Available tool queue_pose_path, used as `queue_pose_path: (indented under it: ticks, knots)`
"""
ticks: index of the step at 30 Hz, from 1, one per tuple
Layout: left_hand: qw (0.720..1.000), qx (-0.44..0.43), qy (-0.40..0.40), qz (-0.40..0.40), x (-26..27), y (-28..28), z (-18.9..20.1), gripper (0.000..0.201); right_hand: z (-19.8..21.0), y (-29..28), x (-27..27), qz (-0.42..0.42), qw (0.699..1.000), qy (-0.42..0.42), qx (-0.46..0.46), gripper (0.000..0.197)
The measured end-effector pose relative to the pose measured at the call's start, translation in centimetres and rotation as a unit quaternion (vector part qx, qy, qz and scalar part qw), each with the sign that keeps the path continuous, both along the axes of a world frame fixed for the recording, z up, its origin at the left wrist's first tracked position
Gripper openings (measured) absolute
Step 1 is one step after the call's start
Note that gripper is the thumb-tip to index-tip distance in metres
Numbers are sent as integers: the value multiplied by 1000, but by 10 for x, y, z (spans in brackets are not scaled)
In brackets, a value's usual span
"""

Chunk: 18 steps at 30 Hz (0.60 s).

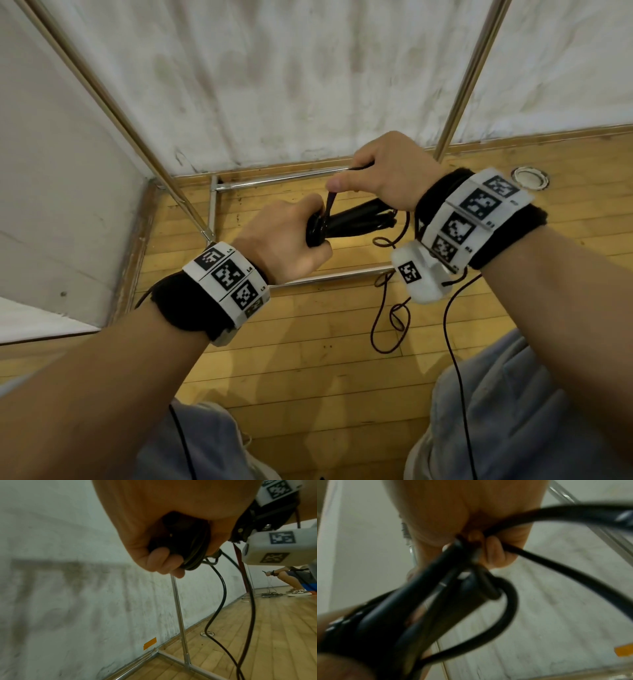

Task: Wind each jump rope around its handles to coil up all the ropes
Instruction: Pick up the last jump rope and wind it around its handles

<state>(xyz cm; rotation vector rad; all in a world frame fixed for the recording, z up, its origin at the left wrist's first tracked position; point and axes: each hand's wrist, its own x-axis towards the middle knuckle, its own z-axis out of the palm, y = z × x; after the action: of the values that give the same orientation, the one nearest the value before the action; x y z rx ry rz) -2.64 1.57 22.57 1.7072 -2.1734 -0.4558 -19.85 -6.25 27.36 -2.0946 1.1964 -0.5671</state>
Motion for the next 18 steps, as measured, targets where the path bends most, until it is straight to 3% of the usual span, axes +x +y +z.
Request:
queue_pose_path:
  ticks: [4, 8, 12, 14, 16, 18]
  knots:
    - [997, -12, 66, -31, -5, 10, 15, 25, 3, -6, -13, 45, 993, -62, 92, 38]
    - [991, -18, 133, -9, -9, 16, 29, 25, 0, -8, -8, 60, 985, -75, 143, 46]
    - [973, -46, 222, 34, -12, 18, 36, 29, -19, -5, 1, 29, 988, -84, 124, 19]
    - [964, -57, 254, 53, -13, 18, 39, 30, -25, 2, 6, -20, 979, -146, 144, 29]
    - [955, -63, 278, 84, -11, 16, 41, 29, -27, 10, 11, -12, 962, -208, 177, 48]
    - [940, -57, 318, 112, -11, 13, 43, 29, -28, 17, 18, 10, 944, -245, 219, 49]
